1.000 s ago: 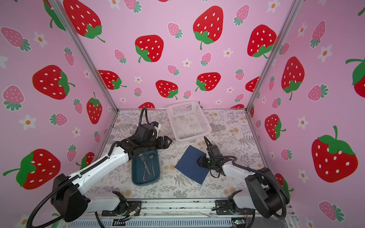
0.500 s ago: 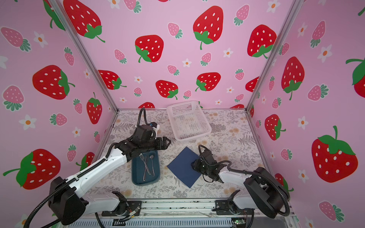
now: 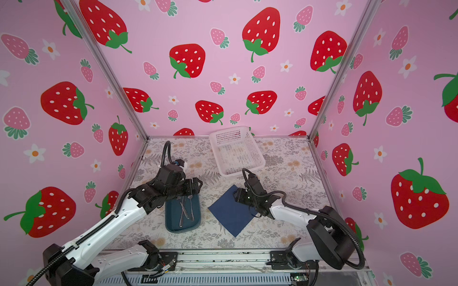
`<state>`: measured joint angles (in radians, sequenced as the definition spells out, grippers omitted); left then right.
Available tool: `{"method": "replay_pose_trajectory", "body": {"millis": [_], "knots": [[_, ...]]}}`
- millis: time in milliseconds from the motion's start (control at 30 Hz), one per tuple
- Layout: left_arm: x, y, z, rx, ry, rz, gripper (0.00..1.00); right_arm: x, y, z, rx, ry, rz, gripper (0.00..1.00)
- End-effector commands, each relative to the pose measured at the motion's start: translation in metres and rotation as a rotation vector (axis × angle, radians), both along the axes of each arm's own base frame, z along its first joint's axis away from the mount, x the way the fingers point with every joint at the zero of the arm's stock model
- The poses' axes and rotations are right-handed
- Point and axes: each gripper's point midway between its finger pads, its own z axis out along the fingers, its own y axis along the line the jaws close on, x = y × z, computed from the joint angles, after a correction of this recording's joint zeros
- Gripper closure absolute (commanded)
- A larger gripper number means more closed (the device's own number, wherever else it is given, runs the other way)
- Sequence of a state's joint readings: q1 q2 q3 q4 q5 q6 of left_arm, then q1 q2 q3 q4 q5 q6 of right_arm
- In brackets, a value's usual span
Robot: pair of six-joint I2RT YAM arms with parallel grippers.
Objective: Place the utensils on the paper napkin and roll it up
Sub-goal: 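Grasp the dark blue napkin with the right gripper and drag it toward the table center, then lower the left gripper into the teal tray onto the spoon while the right gripper waits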
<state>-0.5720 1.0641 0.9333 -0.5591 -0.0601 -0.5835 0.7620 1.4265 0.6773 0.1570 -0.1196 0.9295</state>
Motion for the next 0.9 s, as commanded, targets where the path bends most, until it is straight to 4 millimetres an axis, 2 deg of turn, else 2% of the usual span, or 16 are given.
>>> {"method": "replay_pose_trajectory", "body": {"millis": [0, 133, 300, 467, 567, 667, 767, 867], "knots": [[-0.011, 0.022, -0.020, 0.056, 0.079, 0.092, 0.13, 0.022, 0.012, -0.003, -0.067, -0.052, 0.124, 0.51], [-0.023, 0.032, -0.036, 0.109, 0.175, 0.135, 0.12, 0.047, 0.043, 0.005, -0.041, -0.059, 0.223, 0.52], [-0.039, 0.044, -0.054, 0.170, 0.306, 0.195, 0.12, 0.056, 0.071, 0.005, -0.011, -0.034, 0.341, 0.51], [-0.053, 0.047, -0.065, 0.177, 0.415, 0.244, 0.15, 0.061, 0.062, 0.001, -0.066, 0.004, 0.398, 0.50], [-0.057, 0.043, -0.068, 0.165, 0.438, 0.242, 0.16, 0.047, 0.055, 0.016, -0.030, -0.003, 0.454, 0.49], [-0.061, 0.040, -0.073, 0.157, 0.481, 0.241, 0.21, 0.024, 0.047, 0.029, 0.002, -0.027, 0.510, 0.49], [-0.066, 0.039, -0.085, 0.159, 0.517, 0.246, 0.25, 0.004, 0.035, 0.027, -0.001, -0.034, 0.533, 0.49], [-0.062, 0.031, -0.099, 0.138, 0.524, 0.219, 0.30, -0.016, 0.032, 0.035, 0.052, -0.045, 0.588, 0.49]]}}
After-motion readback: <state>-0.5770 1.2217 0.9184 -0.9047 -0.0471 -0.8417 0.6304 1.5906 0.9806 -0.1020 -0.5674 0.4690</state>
